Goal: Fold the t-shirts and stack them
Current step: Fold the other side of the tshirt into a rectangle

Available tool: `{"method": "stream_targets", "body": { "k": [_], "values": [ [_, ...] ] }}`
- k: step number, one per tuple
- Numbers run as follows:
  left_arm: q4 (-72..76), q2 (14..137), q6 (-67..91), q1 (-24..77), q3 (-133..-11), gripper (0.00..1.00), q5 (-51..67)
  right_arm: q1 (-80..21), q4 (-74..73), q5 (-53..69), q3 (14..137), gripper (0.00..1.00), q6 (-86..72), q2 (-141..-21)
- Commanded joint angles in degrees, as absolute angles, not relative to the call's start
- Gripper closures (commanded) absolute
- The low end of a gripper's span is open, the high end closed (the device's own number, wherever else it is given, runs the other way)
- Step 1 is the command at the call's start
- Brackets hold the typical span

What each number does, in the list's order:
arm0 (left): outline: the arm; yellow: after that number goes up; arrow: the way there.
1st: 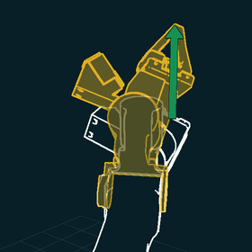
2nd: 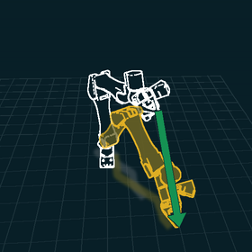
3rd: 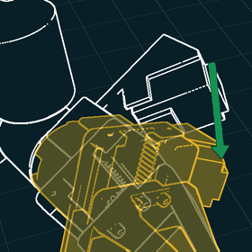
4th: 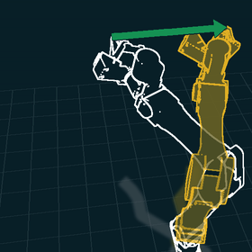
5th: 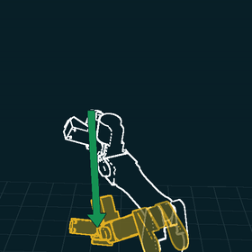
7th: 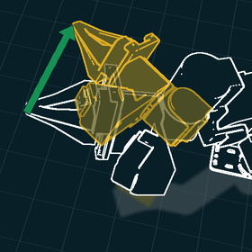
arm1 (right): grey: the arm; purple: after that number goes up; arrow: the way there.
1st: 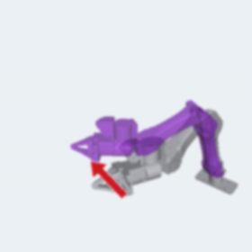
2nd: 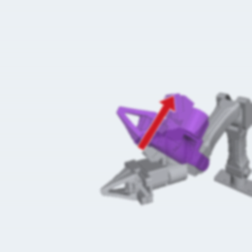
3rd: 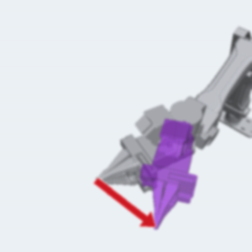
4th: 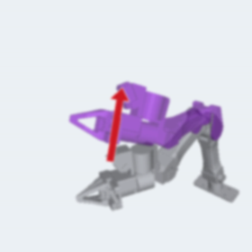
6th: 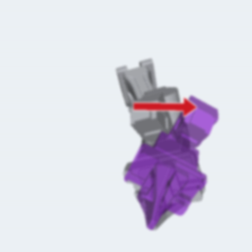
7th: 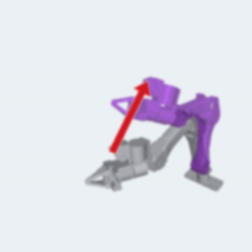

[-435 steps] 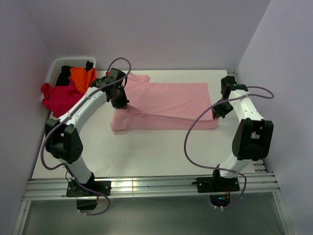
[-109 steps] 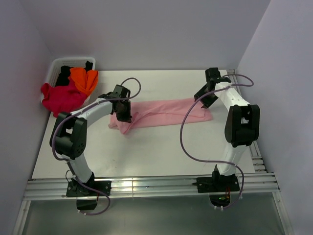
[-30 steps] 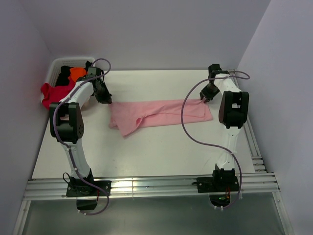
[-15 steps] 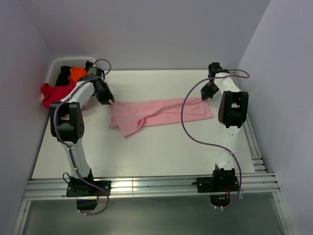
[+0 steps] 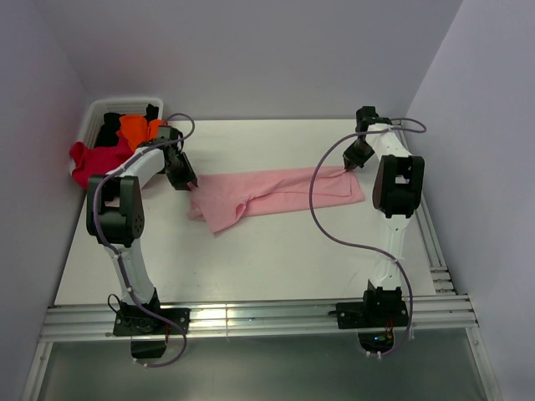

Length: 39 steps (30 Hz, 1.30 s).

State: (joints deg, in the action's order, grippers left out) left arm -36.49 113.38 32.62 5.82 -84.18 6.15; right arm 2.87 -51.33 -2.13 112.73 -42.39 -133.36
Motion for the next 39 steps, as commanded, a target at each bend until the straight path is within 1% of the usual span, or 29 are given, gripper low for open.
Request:
{"method": "stream_targets", "body": {
  "k": [1, 17, 19, 21, 24, 32, 34, 35, 36, 39],
  "values": [
    [-34.72, 109.78, 32.35, 6.06, -83.50, 0.63, 3.96, 2.99, -52.82, -3.51, 115.93, 1.00, -41.66, -133.68],
    [-32.70, 112.85, 31.91, 6.06, -83.85, 0.65, 4.22, 3.08, -54.05, -4.66, 116.19, 1.00, -41.66, -133.07],
    [-32.35, 113.29, 31.73, 6.06, -84.20, 0.67, 4.13, 3.08, -53.96, -4.83, 115.93, 1.00, -41.66, -132.98],
    [-32.25, 114.08, 31.55, 6.06, -84.72, 0.72, 3.78, 3.16, -54.05, -4.75, 115.84, 1.00, -41.75, -132.98],
    [-32.17, 115.22, 31.29, 6.06, -85.60, 0.76, 3.60, 3.25, -53.97, -4.66, 115.67, 1.00, -41.84, -132.98],
    [-31.64, 117.68, 30.94, 6.15, -87.18, 0.86, 3.78, 3.34, -53.96, -4.83, 115.40, 1.00, -41.84, -132.89],
    [-31.46, 118.04, 30.76, 6.15, -87.36, 0.93, 3.95, 3.34, -54.14, -4.83, 115.40, 1.00, -41.84, -132.89],
    [-31.38, 118.39, 30.76, 6.15, -87.54, 0.98, 3.96, 3.34, -54.05, -4.83, 115.31, 1.00, -41.84, -132.80],
    [-31.20, 118.39, 30.67, 6.15, -87.80, 1.00, 3.96, 3.34, -54.05, -4.92, 115.31, 1.00, -41.84, -132.80],
    [-31.64, 117.86, 30.67, 6.15, -89.20, 1.00, 4.04, 3.43, -54.23, -5.10, 115.66, 1.00, -41.75, -132.54]
  ]
}}
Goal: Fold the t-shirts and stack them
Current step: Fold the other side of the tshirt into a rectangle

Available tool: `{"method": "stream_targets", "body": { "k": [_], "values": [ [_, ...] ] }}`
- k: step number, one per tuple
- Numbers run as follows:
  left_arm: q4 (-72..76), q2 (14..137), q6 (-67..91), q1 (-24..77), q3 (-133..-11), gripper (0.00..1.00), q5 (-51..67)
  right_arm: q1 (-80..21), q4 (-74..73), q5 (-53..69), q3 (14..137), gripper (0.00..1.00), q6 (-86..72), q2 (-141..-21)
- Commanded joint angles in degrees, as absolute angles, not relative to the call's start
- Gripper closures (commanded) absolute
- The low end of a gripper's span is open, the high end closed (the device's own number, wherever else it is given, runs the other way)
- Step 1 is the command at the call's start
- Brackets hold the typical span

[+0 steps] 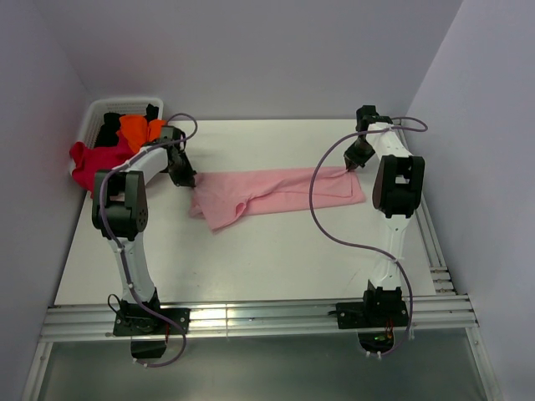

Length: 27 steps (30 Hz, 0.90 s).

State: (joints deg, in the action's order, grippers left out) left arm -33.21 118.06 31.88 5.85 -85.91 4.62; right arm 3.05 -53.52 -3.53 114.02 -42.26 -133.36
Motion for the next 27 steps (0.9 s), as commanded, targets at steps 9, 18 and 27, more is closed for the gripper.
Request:
{"method": "stream_targets", "body": {
  "k": [9, 18, 27],
  "values": [
    [-37.53, 117.59, 30.06, 6.06, -101.24, 1.00, 3.87, 4.48, -57.31, -4.66, 122.86, 1.00, -44.30, -130.69],
    [-39.11, 127.17, 32.52, 5.19, -116.00, 1.00, 5.97, 6.50, -54.32, 3.16, 127.71, 1.00, -47.19, -134.82],
    [-33.58, 144.66, 40.94, 0.71, -134.38, 0.56, 12.65, 9.67, -51.14, 9.05, 133.58, 0.39, -50.36, -143.25]
  ]
}}
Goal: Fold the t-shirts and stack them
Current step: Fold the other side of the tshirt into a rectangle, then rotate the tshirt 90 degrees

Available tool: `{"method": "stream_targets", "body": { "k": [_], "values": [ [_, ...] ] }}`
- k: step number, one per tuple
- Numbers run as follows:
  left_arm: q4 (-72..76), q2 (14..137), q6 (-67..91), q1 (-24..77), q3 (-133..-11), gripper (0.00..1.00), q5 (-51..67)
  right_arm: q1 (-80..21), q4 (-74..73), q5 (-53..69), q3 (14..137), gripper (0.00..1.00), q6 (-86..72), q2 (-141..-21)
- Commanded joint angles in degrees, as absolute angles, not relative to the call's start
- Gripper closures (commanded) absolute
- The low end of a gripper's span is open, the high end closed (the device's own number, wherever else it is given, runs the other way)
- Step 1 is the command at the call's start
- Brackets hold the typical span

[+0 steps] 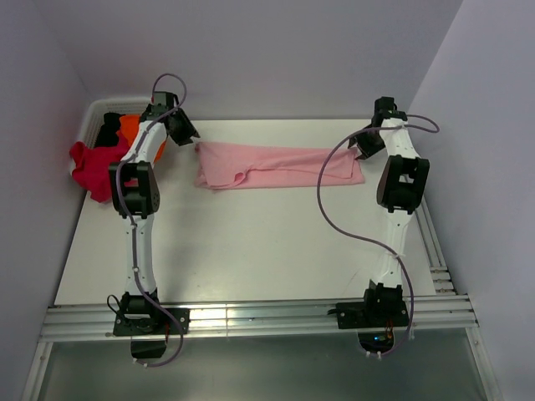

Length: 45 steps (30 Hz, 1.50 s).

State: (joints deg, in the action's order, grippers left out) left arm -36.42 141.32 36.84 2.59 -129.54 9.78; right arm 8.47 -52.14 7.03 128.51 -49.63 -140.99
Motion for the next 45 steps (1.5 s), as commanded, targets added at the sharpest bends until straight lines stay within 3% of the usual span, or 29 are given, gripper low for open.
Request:
{"method": "stream_targets", "body": {
  "k": [1, 2, 5, 15, 27, 29, 30, 31, 33, 37, 41, 44, 45],
  "values": [
    [-32.97, 144.93, 41.57, 0.36, -134.38, 0.46, 13.27, 10.02, -51.67, 9.23, 136.12, 0.36, -50.36, -144.65],
    [-31.91, 144.24, 42.09, 0.18, -133.69, 0.30, 13.10, 10.19, -51.77, 9.66, 136.49, 0.34, -50.10, -144.67],
    [-25.94, 137.48, 41.75, 0.26, -126.23, 0.25, 11.18, 10.28, -48.18, 9.49, 130.36, 0.33, -48.96, -139.94],
    [-27.86, 122.27, 40.61, 1.93, -112.08, 0.28, 8.61, 9.06, -42.73, 5.27, 108.12, 0.34, -44.13, -125.08],
    [-29.18, 108.29, 37.88, 4.04, -95.10, 0.30, 8.44, 4.31, -40.69, 1.15, 97.21, 0.39, -42.10, -125.59],
    [-29.71, 105.92, 37.18, 4.04, -92.82, 0.30, 8.61, 3.87, -40.96, 0.62, 97.73, 0.49, -41.40, -125.86],
    [-29.79, 104.26, 36.92, 3.96, -91.16, 0.30, 8.44, 3.87, -41.65, 0.09, 98.00, 0.61, -41.05, -125.86],
    [-29.88, 103.28, 36.65, 3.96, -90.45, 0.30, 8.44, 3.87, -41.83, -1.13, 98.00, 0.87, -40.87, -125.77],
    [-29.88, 101.09, 36.04, 3.96, -88.86, 0.30, 8.44, 3.87, -43.06, -1.84, 98.00, 0.97, -40.08, -125.51],
    [-29.97, 98.18, 34.90, 3.87, -85.79, 0.30, 8.44, 3.87, -45.26, -1.06, 95.02, 1.00, -40.16, -122.36],
    [-31.63, 97.21, 33.58, 3.52, -85.60, 0.30, 7.30, 1.85, -45.44, 1.13, 84.31, 1.00, -42.53, -109.38],
    [-32.25, 97.47, 32.96, 2.73, -86.57, 0.30, 7.03, -6.12, -46.84, 5.33, 76.04, 1.00, -44.20, -100.76],
    [-32.34, 97.73, 32.87, 2.55, -86.92, 0.30, 7.29, -13.20, -47.54, 6.41, 74.63, 1.00, -44.21, -99.42]
  ]
}}
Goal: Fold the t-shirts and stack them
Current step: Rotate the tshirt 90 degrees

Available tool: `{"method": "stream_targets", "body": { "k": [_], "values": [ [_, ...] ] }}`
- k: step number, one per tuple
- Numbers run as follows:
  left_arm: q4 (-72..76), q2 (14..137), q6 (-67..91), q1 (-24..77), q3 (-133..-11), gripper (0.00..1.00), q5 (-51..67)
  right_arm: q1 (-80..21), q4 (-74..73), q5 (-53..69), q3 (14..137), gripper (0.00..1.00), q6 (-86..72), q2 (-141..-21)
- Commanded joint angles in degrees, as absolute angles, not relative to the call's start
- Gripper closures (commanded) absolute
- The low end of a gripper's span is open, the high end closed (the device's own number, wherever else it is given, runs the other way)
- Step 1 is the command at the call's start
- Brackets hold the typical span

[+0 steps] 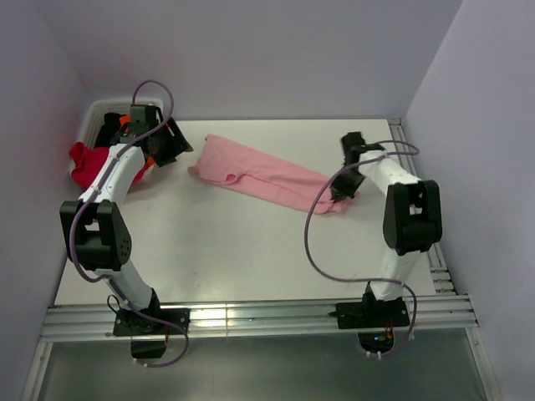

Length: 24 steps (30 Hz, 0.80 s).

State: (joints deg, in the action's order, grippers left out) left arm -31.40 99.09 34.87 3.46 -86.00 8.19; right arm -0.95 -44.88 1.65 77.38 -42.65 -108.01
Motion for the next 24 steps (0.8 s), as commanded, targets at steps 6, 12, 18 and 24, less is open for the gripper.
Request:
{"method": "stream_targets", "body": {
  "k": [6, 12, 18, 24],
  "values": [
    [-34.10, 100.36, 31.47, 1.23, -91.39, 0.30, 7.73, -43.39, -53.42, 22.86, 97.73, 0.93, -26.84, -107.21],
    [-36.47, 102.56, 31.55, 0.97, -95.09, 0.30, 9.76, -49.23, -53.45, 23.83, 109.87, 0.13, -20.39, -108.29],
    [-38.84, 105.64, 31.12, 0.97, -100.19, 0.30, 12.31, -45.27, -51.15, 17.68, 107.49, 0.12, -21.88, -104.24],
    [-40.69, 104.42, 30.67, 0.97, -100.90, 0.30, 10.46, -41.23, -47.92, 10.81, 109.94, 0.21, -24.78, -110.20]
  ]
}}
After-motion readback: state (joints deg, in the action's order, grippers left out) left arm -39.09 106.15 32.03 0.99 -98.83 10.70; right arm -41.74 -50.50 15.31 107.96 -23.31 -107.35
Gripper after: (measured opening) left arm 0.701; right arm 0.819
